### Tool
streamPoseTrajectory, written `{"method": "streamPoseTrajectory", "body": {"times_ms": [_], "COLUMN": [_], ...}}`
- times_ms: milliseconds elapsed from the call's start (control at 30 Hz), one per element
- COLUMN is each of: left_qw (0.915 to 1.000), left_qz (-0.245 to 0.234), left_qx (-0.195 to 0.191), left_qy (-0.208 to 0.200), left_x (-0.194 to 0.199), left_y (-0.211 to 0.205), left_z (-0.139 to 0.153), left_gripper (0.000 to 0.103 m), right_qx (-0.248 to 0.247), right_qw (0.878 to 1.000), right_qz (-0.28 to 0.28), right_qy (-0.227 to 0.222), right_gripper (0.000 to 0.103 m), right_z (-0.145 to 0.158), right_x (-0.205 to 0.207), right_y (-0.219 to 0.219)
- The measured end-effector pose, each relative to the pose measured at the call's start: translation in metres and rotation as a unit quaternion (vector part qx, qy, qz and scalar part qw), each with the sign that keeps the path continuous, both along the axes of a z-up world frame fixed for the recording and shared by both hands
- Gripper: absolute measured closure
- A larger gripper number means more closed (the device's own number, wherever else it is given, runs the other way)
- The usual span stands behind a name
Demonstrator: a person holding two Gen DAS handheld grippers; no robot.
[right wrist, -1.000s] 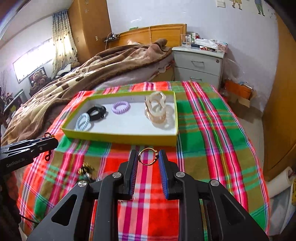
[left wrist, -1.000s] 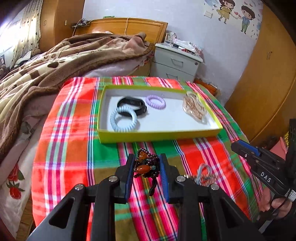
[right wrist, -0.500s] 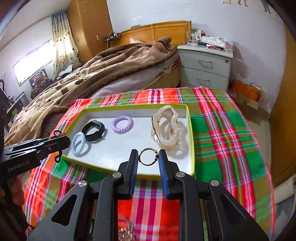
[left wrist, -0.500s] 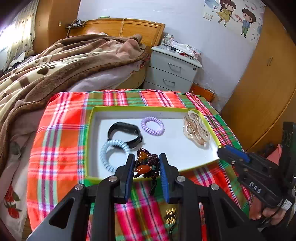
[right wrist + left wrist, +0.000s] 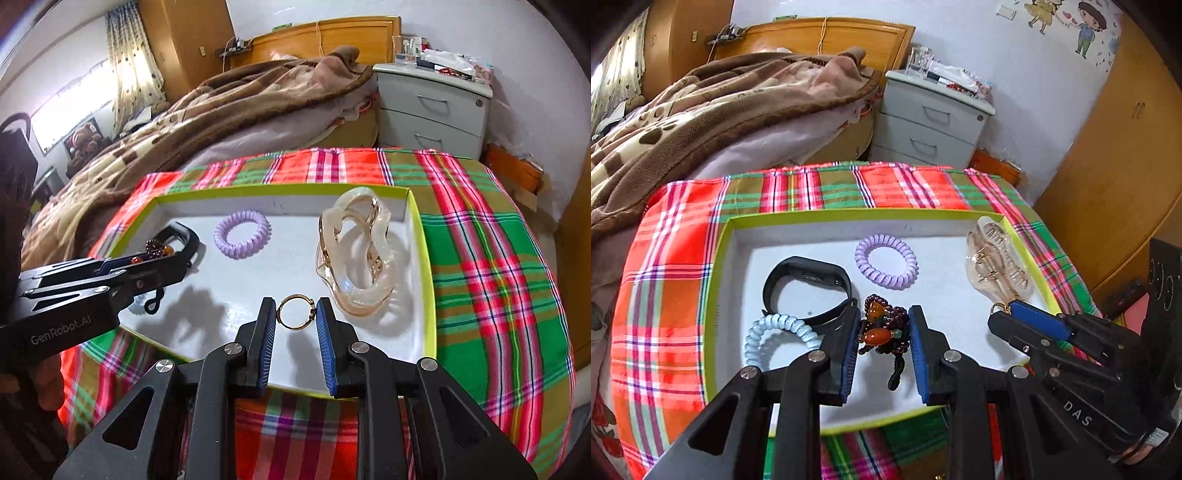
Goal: Organize jewelry
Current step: 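Lower the bracelet and ring into the box and open both grippers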
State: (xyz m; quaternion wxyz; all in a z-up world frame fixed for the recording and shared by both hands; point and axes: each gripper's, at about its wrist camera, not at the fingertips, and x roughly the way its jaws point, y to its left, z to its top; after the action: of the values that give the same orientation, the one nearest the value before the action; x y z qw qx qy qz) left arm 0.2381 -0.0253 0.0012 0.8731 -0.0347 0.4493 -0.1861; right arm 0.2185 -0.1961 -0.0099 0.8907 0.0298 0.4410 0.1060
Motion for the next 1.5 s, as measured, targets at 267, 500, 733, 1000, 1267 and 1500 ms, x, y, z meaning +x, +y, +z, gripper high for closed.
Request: {"method": "streamPoseTrajectory", "body": {"times_ms": [267,500,733,1000,1267,1500], "left_qw": [0.9999,0.9995,0.9995,0.9995,0.9994,0.9993], "left_qz": [0.0,0.008,0.01,0.009,0.006,0.008], "left_qx": [0.007,0.025,0.027,0.028,0.03,0.034], "left_qy": [0.011,0.015,0.014,0.016,0.017,0.017], "left_x": [0.008,0.014,0.017,0.016,0.016,0.015], "left_y": [-0.003,-0.003,-0.002,-0.003,-0.005,-0.007], "left_z": [-0.011,-0.018,-0.02,-0.021,-0.021,-0.019], "left_gripper": [0.076,0.075,0.073,0.072,0.065,0.063], "right_qx": [-0.025,-0.042,-0.055,-0.053,-0.047,-0.042], "right_qw": [1.0,0.999,0.998,0.999,0.999,0.999], "right_qz": [-0.003,-0.003,-0.002,-0.003,-0.007,-0.009], "right_qy": [0.013,0.008,0.006,0.007,0.006,0.004], "right_gripper": [0.08,0.08,0.08,0.08,0.079,0.074], "right_z": [-0.006,-0.006,-0.007,-0.007,-0.006,-0.004], "right_x": [0.006,0.008,0.008,0.009,0.009,0.008], "right_y": [0.003,0.005,0.009,0.008,0.006,0.005]}}
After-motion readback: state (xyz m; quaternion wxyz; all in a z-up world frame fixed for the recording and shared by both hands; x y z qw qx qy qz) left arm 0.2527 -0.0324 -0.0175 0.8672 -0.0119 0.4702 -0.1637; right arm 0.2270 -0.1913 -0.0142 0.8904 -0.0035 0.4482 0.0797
